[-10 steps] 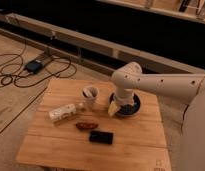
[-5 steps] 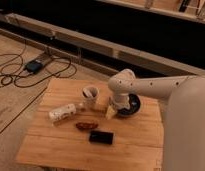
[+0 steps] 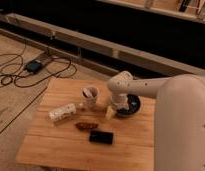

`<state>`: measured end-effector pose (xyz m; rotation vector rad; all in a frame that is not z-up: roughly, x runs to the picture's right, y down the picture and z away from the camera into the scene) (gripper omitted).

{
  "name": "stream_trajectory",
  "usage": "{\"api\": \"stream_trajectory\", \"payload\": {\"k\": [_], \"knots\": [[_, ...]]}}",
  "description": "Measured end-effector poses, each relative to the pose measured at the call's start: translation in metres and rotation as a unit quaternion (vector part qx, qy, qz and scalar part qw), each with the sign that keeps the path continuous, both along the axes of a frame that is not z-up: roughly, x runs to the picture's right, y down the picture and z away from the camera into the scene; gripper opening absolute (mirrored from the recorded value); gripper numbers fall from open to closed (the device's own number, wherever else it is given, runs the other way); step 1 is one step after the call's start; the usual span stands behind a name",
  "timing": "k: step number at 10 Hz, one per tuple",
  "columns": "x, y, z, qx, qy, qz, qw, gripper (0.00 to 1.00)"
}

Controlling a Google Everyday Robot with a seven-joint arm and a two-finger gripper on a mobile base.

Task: Drag the ceramic bowl in a circle

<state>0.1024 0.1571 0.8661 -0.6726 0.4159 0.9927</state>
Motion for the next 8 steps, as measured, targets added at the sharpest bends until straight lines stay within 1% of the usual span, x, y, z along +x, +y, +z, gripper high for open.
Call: {"api": "stream_trajectory", "payload": {"k": [2,3,4,5,6,8], "knots": [[0.002,0.001,0.006,-0.003,0.004,0.002,1.0000,0.79],[0.003,0.002,0.008,-0.004,0.006,0.003,1.0000,0.73],[0.003,0.002,0.008,-0.005,0.008,0.005,0.9999,0.61],[0.003,0.002,0.006,-0.008,0.008,0.007,0.9999,0.53],[0.003,0.000,0.002,-0.009,0.009,0.009,0.9999,0.41],[0.004,-0.003,-0.010,-0.017,0.009,0.010,0.9998,0.20]]}}
